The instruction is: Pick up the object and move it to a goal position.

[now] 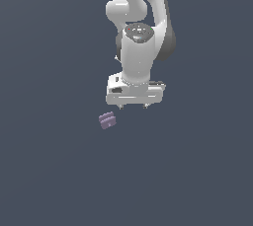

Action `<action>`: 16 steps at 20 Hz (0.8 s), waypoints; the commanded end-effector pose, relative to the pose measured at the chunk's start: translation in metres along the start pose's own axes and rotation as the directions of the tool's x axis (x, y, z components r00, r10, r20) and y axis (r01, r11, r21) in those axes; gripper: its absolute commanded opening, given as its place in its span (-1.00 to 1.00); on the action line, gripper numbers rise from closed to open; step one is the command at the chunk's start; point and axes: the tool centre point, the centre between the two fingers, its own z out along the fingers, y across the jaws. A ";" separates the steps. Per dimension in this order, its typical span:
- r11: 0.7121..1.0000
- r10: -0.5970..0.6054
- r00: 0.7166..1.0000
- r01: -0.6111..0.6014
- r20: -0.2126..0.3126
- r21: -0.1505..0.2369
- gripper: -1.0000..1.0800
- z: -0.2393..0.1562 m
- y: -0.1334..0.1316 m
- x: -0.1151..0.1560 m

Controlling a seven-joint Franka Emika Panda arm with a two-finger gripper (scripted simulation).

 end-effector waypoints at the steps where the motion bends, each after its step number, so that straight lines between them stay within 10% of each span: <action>1: 1.000 0.000 1.000 0.000 0.000 0.000 0.92 0.000 0.000 0.000; 16: 1.000 0.013 1.000 -0.013 -0.012 0.006 0.92 -0.014 0.012 0.004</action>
